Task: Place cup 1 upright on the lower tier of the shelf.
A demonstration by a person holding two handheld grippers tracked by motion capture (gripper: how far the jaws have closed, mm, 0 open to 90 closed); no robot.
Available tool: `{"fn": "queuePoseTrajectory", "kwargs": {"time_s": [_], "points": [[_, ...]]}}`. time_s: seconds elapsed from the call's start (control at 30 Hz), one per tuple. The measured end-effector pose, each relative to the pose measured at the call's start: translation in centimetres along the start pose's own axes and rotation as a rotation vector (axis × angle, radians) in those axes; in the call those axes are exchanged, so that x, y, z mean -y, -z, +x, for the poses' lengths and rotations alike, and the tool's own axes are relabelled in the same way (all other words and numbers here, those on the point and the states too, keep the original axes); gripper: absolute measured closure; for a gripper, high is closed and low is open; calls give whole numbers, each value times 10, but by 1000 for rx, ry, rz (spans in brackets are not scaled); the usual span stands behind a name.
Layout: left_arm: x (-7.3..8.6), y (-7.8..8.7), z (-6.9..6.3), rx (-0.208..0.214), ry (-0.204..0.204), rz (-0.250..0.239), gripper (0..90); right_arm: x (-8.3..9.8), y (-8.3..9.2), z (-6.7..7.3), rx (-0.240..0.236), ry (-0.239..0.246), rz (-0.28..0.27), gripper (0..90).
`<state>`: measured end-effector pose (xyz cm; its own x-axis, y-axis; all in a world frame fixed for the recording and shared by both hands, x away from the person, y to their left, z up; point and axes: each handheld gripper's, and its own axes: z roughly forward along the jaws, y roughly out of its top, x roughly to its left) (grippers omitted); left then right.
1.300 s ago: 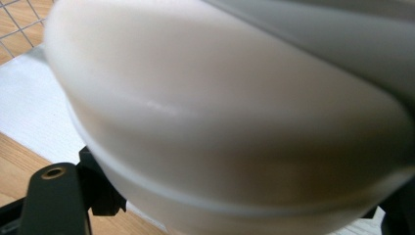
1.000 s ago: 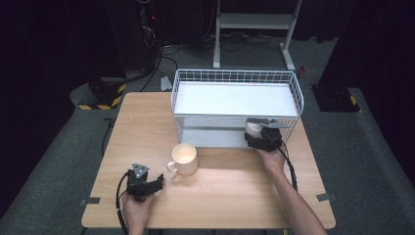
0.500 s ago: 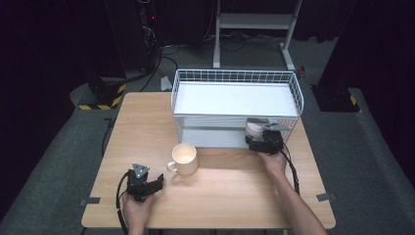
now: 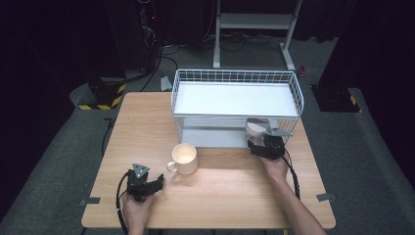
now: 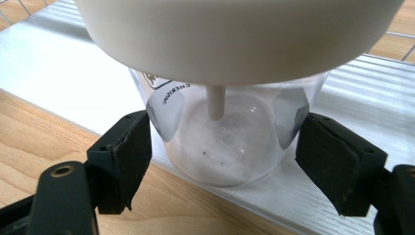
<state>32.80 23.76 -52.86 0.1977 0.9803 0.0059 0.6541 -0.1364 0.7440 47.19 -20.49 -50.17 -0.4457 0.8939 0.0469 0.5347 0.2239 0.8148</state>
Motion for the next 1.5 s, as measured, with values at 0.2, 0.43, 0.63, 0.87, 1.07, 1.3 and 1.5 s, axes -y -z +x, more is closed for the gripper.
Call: {"fn": "queuePoseTrajectory", "kwargs": {"time_s": [0.2, 0.43, 0.63, 0.87, 1.07, 1.3, 1.5], "points": [[0, 0, 0, 0, 0, 0, 245, -1, -3, 1, 15, -17, 12, 230], [0, 0, 0, 1, 0, 0, 245, -3, -4, -1, 30, -23, -1, 360], [0, 0, 0, 1, 2, 0, 244, -2, -10, -2, 40, -27, 4, 363], [0, 0, 0, 1, 1, 0, 244, -3, -15, -3, 54, -48, 20, 379], [0, 0, 0, 1, 2, 0, 244, -10, -19, -2, 80, -43, 24, 406], [0, 0, 0, 1, 1, 0, 243, -9, -23, -2, 101, -48, 29, 464], [0, 0, 0, 1, 1, -1, 243, -8, -26, -3, 118, -53, 31, 501]]}}
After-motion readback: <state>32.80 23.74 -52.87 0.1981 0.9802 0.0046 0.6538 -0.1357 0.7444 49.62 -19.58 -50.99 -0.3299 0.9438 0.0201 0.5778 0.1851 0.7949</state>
